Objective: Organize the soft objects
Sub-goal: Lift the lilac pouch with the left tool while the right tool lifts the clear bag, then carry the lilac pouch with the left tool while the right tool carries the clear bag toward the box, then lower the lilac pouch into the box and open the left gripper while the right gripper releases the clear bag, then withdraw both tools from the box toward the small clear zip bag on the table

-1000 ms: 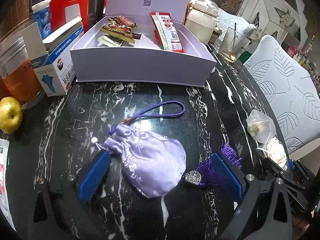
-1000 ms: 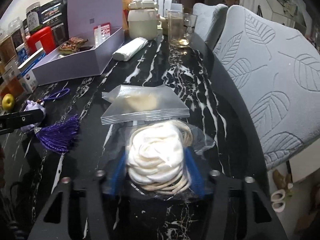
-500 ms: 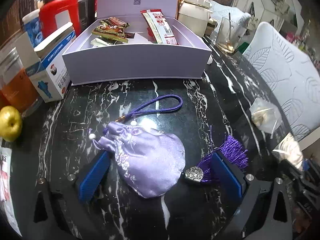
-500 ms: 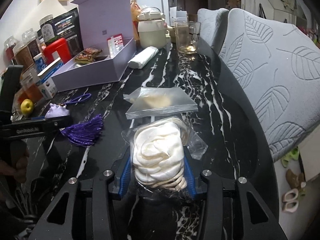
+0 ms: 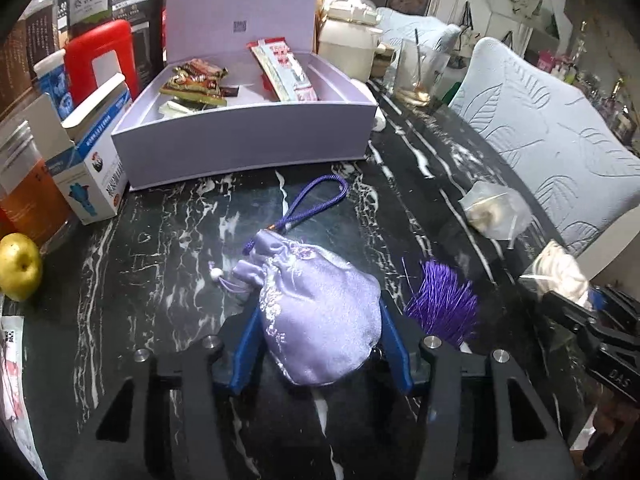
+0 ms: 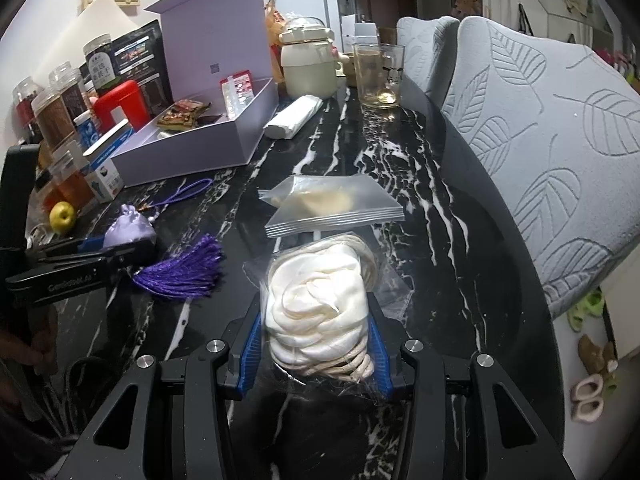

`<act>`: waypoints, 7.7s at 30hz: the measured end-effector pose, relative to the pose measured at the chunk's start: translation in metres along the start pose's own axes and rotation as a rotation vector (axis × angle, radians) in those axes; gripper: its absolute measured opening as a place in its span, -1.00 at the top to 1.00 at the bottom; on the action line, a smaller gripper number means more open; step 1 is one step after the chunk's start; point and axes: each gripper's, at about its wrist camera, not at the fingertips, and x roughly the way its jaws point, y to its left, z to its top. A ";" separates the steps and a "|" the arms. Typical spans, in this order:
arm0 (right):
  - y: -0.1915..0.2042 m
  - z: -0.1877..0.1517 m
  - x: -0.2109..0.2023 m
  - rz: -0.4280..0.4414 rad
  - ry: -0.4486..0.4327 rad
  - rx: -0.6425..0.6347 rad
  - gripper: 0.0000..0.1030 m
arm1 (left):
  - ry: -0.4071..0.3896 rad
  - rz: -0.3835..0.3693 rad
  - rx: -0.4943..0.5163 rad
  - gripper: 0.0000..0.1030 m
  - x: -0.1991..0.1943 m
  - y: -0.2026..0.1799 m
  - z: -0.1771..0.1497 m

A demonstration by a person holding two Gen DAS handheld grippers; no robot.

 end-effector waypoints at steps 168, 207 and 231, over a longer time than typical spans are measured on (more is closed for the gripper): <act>0.108 0.299 0.199 0.205 -0.074 -0.210 0.10 | 0.009 0.229 -0.062 -0.04 0.132 0.138 0.247; 0.109 0.313 0.194 0.169 -0.086 -0.216 -0.66 | -0.079 0.249 -0.084 -0.49 0.089 0.129 0.259; 0.109 0.324 0.064 0.150 -0.278 -0.208 -0.66 | -0.296 0.253 -0.042 -0.52 -0.053 0.073 0.267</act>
